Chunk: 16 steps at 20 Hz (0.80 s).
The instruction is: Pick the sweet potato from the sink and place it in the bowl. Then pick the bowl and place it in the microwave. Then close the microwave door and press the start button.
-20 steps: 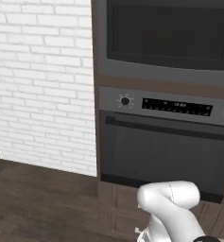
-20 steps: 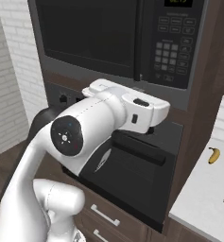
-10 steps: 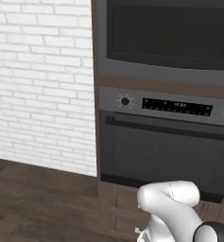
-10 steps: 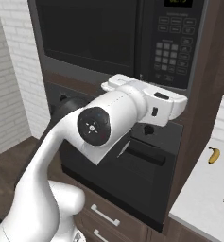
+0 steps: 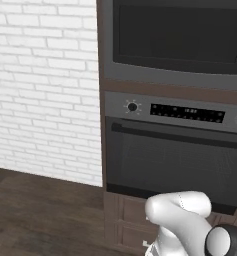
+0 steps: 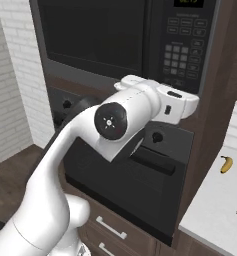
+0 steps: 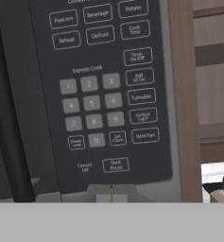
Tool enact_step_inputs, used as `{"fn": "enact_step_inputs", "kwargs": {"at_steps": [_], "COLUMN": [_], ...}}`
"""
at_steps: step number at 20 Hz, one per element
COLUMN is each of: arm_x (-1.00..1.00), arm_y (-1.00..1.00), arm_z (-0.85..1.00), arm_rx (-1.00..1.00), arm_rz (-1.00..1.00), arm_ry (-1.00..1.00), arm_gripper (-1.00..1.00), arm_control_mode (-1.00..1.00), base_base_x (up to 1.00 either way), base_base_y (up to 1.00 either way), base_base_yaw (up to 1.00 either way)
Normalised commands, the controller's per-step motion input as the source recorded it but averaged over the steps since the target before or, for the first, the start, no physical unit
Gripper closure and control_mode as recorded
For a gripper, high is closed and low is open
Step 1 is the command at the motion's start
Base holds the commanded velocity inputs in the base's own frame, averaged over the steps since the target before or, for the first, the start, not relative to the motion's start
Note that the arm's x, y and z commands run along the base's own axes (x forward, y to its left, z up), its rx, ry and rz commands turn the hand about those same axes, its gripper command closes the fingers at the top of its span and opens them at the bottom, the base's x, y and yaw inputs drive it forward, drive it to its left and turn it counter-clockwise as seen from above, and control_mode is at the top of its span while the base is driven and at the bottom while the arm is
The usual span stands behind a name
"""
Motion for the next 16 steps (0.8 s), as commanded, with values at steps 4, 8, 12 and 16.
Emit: {"fn": "enact_step_inputs", "kwargs": {"at_steps": [4, 8, 12, 16], "arm_x": [0.32, 0.23, 0.28, 0.31], "arm_y": [-0.13, -0.16, -0.13, -0.11], "arm_z": [-0.08, -0.03, -0.04, -0.06], "arm_rx": [0.00, 0.00, 0.00, 0.00], "arm_rz": [0.00, 0.00, 0.00, 0.00], "arm_ry": [0.00, 0.00, 0.00, 0.00], "arm_gripper": [1.00, 1.00, 1.00, 1.00], "arm_control_mode": [-1.00, -1.00, -1.00, -1.00], "base_base_x": [0.00, 0.00, 0.00, 0.00], "base_base_y": [0.00, 0.00, 0.00, 0.00], "base_base_yaw": [0.00, 0.00, 0.00, 0.00]}}
